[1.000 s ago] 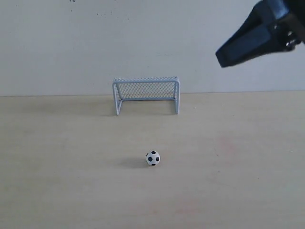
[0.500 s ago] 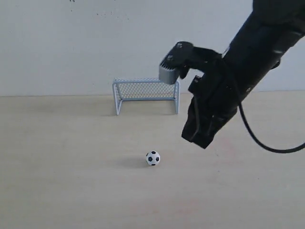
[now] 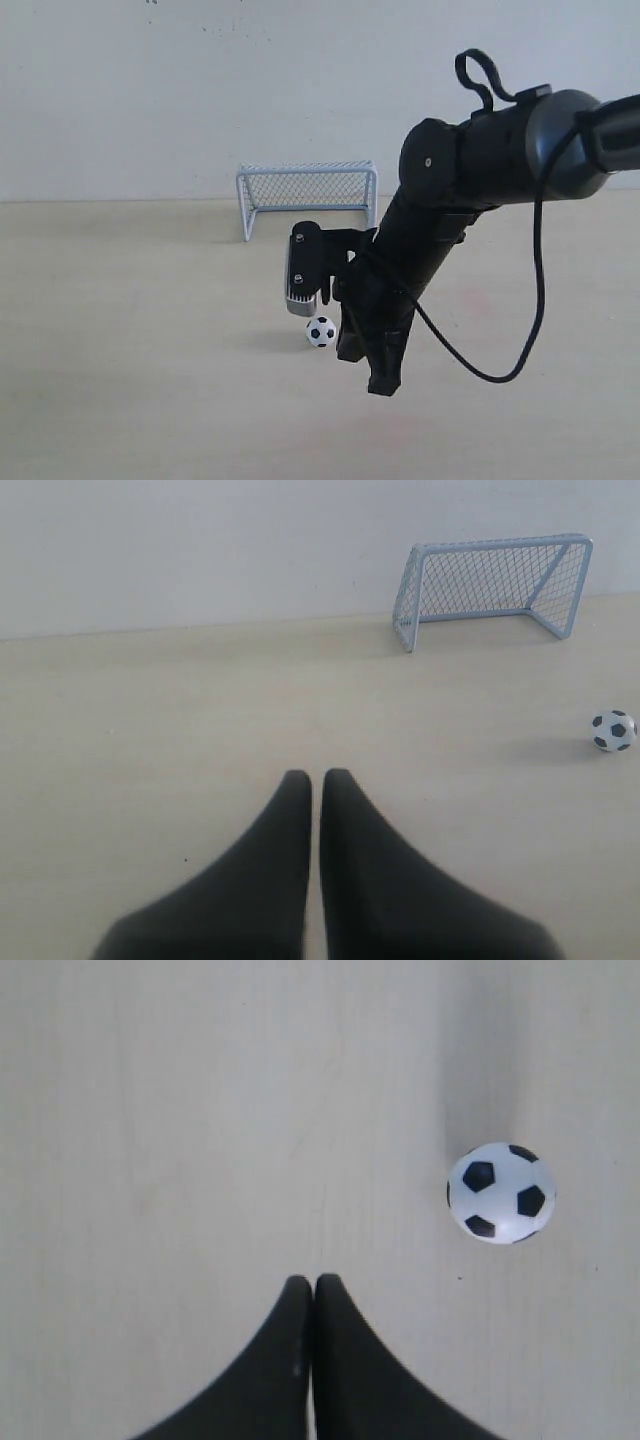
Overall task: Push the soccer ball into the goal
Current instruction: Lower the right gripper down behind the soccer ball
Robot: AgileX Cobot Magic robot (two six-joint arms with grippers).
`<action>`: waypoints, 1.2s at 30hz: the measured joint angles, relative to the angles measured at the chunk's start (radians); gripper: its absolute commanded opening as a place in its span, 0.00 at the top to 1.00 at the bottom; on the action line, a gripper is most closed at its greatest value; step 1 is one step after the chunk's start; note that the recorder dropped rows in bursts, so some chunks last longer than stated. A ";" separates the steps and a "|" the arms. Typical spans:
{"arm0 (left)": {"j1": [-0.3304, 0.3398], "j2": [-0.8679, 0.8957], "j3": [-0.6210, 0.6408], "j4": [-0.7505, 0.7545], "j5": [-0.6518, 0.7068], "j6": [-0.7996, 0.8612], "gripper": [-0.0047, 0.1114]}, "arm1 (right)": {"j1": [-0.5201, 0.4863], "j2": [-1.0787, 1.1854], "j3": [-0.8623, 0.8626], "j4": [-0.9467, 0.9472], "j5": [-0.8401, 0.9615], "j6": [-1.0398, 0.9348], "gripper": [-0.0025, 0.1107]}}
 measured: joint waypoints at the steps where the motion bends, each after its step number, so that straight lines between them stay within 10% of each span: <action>1: 0.000 0.000 0.000 0.000 0.000 0.000 0.92 | 0.000 0.009 -0.003 0.000 -0.004 -0.002 0.98; 13: 0.000 0.000 0.000 0.000 0.000 0.000 0.92 | 0.001 0.120 -0.263 -0.024 0.253 0.035 0.98; 36: 0.000 0.000 0.000 0.000 0.000 0.000 0.92 | 0.001 0.242 -0.221 0.015 0.135 -0.145 0.98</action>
